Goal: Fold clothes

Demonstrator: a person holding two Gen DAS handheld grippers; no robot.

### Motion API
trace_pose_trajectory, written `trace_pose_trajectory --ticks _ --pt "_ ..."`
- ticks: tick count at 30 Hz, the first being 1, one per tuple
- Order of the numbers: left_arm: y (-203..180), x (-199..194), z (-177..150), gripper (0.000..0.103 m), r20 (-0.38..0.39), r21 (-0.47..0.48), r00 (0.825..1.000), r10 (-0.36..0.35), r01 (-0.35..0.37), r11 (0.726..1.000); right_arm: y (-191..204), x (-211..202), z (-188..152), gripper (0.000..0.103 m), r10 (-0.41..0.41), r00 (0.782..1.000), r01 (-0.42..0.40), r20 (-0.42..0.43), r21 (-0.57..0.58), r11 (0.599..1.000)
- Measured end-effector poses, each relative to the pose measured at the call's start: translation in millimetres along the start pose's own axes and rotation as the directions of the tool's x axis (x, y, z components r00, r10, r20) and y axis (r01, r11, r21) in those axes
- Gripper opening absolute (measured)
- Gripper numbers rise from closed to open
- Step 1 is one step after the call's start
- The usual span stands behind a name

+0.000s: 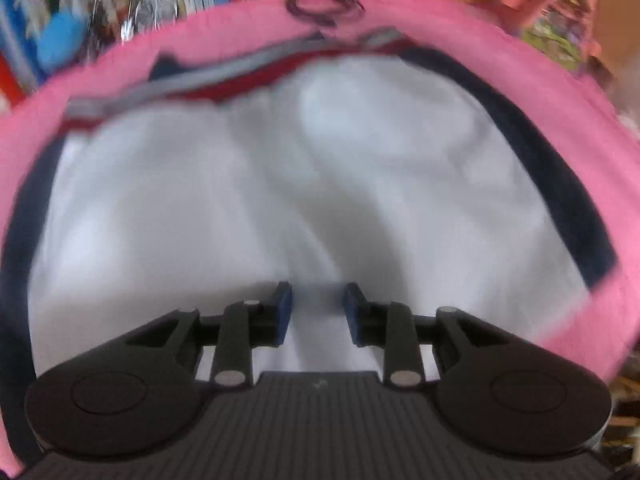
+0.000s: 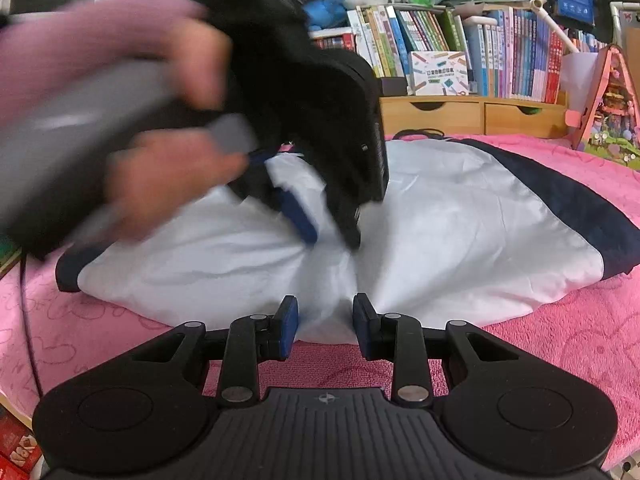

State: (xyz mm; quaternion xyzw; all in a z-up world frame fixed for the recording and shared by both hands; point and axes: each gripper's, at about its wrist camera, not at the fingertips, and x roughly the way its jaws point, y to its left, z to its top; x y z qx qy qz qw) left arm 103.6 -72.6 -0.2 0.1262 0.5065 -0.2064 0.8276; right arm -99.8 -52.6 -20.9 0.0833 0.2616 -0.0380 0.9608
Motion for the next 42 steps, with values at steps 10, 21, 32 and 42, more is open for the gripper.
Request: trace_pose_trajectory --ticks 10,21,32,42 --pt "33.2 35.3 74.5 0.028 0.036 -0.18 0.995 0.094 -0.085 0.98 -1.9 0.0 1.0 0.031 0.004 1.0 -0.004 -0.004 -0.013 1.0" --pt "-17.5 -64.5 -45.3 0.027 0.069 0.102 0.997 -0.026 0.019 0.995 -1.1 -1.4 1.6 0.031 -0.002 1.0 0.002 0.006 -0.007 1.0" --pt "4.5 16.1 16.2 0.036 0.096 0.025 0.995 0.029 -0.031 0.999 0.1 -3.6 0.1 0.031 -0.002 1.0 0.003 0.018 -0.04 0.999" --pt "38.0 4.8 50.1 0.024 0.089 -0.149 0.994 0.062 -0.048 0.988 -3.4 -8.8 -0.1 0.031 0.017 1.0 -0.016 0.022 -0.068 0.998"
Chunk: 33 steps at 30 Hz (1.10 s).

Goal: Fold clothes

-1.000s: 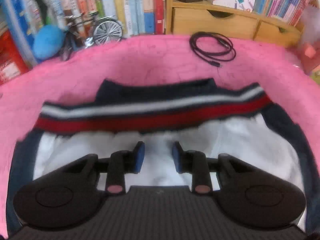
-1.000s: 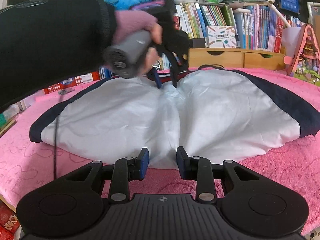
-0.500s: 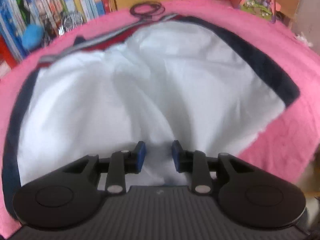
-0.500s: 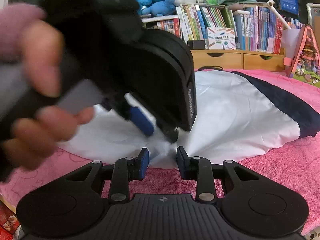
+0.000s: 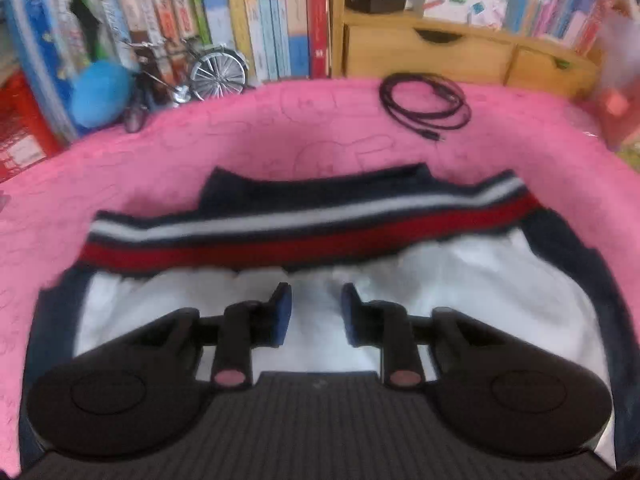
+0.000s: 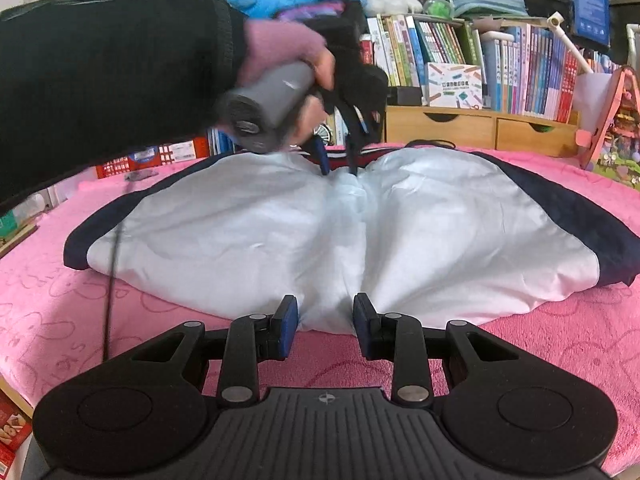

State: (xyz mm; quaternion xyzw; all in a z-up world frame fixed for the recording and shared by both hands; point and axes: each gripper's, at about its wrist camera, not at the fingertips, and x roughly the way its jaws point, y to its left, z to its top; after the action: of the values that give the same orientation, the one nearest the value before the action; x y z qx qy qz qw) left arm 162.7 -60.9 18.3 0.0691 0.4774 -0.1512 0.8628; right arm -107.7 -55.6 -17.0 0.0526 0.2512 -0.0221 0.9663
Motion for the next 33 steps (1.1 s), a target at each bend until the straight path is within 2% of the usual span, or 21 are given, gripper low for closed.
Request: trace_pose_trajectory --ticks 2,6,10,12,16,19,22,24,28,30,33 --pt "-0.2 -26.3 -23.5 0.025 -0.006 0.048 0.999 -0.053 0.053 0.997 0.0 -0.4 0.4 0.031 -0.003 1.0 0.003 0.004 0.0 1.0" --pt "-14.7 -65.4 -81.2 0.024 -0.051 0.179 0.995 -0.086 0.094 0.979 2.1 -1.6 -0.4 0.032 -0.011 1.0 0.011 0.011 -0.001 1.0" --pt "-21.3 -66.2 -121.3 0.027 -0.139 0.194 0.983 -0.123 0.149 0.97 3.3 -4.7 -2.1 0.032 -0.013 1.0 0.013 0.015 -0.005 1.0" --pt "-18.8 -61.8 -128.2 0.029 -0.124 0.179 0.983 -0.132 0.153 0.972 2.9 -4.1 -1.0 0.032 -0.013 1.0 0.013 0.015 -0.009 1.0" --pt "-18.8 -46.4 -106.6 0.031 -0.082 0.171 0.99 -0.115 0.127 0.977 3.4 -5.4 -1.6 0.032 -0.015 1.0 0.015 0.019 -0.016 1.0" --pt "-20.3 -22.8 -74.0 0.032 -0.046 0.163 0.995 -0.088 0.094 0.982 3.2 -5.4 -0.5 0.032 -0.013 1.0 0.013 0.019 -0.018 1.0" --pt "-9.7 16.1 -18.6 0.032 -0.009 0.083 0.999 -0.04 0.041 0.996 2.9 -5.8 0.3 0.032 -0.011 1.0 0.011 0.018 -0.021 1.0" --pt "5.6 38.2 14.3 0.03 -0.009 -0.015 0.999 -0.042 0.042 0.999 1.8 -7.1 0.2 0.032 -0.005 1.0 0.006 0.017 -0.025 1.0" --pt "9.0 41.9 30.7 0.029 -0.063 -0.067 0.998 -0.029 0.024 0.997 0.5 -8.4 0.1 0.032 0.0 1.0 0.001 0.017 -0.034 0.999" --pt "9.0 29.1 22.1 0.027 -0.057 -0.054 0.998 -0.008 0.005 0.999 0.6 -8.8 -0.2 0.032 -0.002 1.0 0.002 0.019 -0.035 0.999" --pt "8.5 -2.7 -1.6 0.027 -0.035 -0.009 0.998 -0.053 0.053 0.999 0.8 -9.6 -0.7 0.032 -0.004 1.0 0.005 0.021 -0.037 0.999"
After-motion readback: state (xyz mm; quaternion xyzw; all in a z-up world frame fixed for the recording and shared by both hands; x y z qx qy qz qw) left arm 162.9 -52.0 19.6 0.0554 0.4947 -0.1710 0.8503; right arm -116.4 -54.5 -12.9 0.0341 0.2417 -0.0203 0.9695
